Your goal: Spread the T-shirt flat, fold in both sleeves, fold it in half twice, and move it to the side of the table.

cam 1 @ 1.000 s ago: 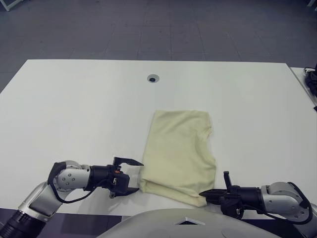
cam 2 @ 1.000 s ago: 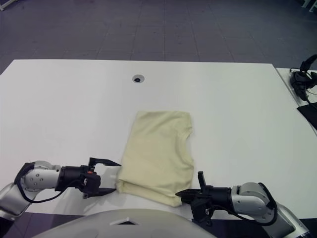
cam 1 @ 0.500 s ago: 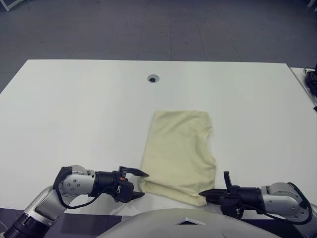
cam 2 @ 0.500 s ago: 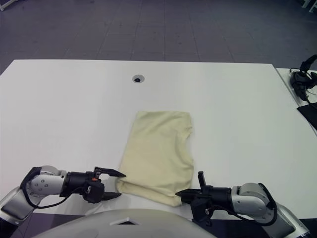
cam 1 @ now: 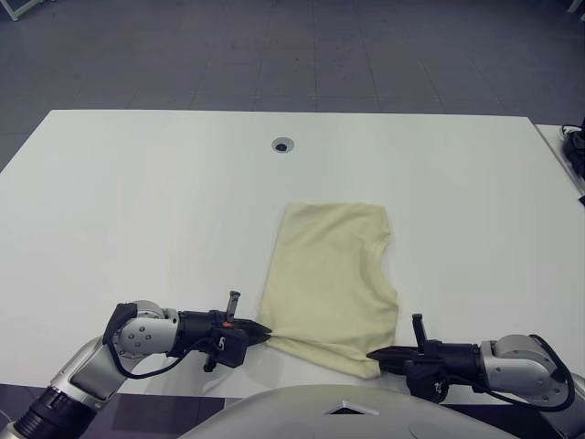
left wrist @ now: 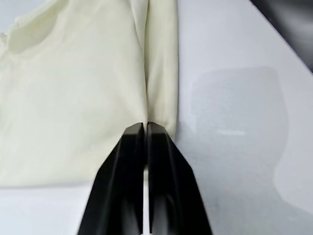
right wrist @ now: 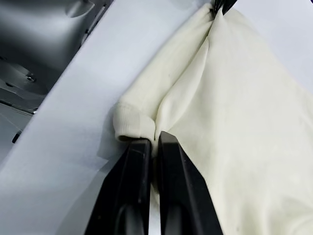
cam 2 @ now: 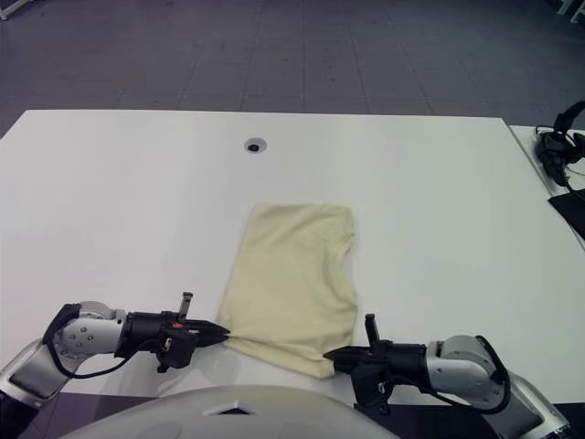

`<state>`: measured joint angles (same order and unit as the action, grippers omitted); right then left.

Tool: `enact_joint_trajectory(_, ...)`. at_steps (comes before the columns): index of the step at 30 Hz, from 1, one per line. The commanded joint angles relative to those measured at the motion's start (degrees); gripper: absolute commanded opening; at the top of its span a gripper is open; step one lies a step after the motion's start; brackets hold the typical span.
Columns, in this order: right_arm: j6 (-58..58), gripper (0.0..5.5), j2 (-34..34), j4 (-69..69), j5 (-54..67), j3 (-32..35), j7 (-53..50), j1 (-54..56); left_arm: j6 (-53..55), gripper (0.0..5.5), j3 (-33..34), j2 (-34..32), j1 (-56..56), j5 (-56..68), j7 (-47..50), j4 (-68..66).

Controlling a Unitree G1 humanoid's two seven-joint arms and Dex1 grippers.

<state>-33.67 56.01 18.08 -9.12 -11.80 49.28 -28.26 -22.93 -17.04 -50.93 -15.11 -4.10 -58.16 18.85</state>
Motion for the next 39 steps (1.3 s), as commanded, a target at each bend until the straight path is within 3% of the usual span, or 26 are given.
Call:
enact_joint_trajectory(1, 3.4, 0.04, 0.7, -1.9, 1.7, -0.2, 1.5, 0.7, 1.2, 0.0, 1.6, -2.9, -2.2, 2.3, -1.0, 2.1)
enact_joint_trajectory(5, 8.4, 0.04, 1.2, 0.6, 13.1, 0.9, 4.4, 0.8, 3.3, 0.0, 4.3, -6.2, -5.2, 5.2, -2.3, 4.6)
enact_joint_trajectory(15, 10.4, 0.04, 0.7, 1.0, 14.9, 2.8, 5.8, 2.3, 5.5, 0.0, 7.7, -7.5, -7.4, 10.7, -2.8, 7.6)
enact_joint_trajectory(19, 14.9, 0.03, 1.8, 4.1, 22.5, 5.0, 8.2, 1.2, 8.1, 0.0, 11.7, -9.0, -9.8, 15.7, -3.6, 11.3)
enact_joint_trajectory(29, 30.4, 0.03, 6.3, 14.4, 50.8, 19.9, 20.1, -8.1, 13.7, 0.0, 25.5, -13.5, -21.7, 27.1, -11.6, 17.5)
enact_joint_trajectory(36, 35.5, 0.03, 4.4, 16.3, 54.4, 25.5, 24.1, -9.5, 18.4, 0.0, 34.5, -12.9, -25.2, 36.9, -16.9, 20.8)
enact_joint_trajectory(39, 36.8, 0.03, 3.2, 15.2, 52.3, 23.7, 23.1, -4.5, 21.6, 0.0, 33.5, -13.8, -19.9, 39.9, -17.6, 19.9)
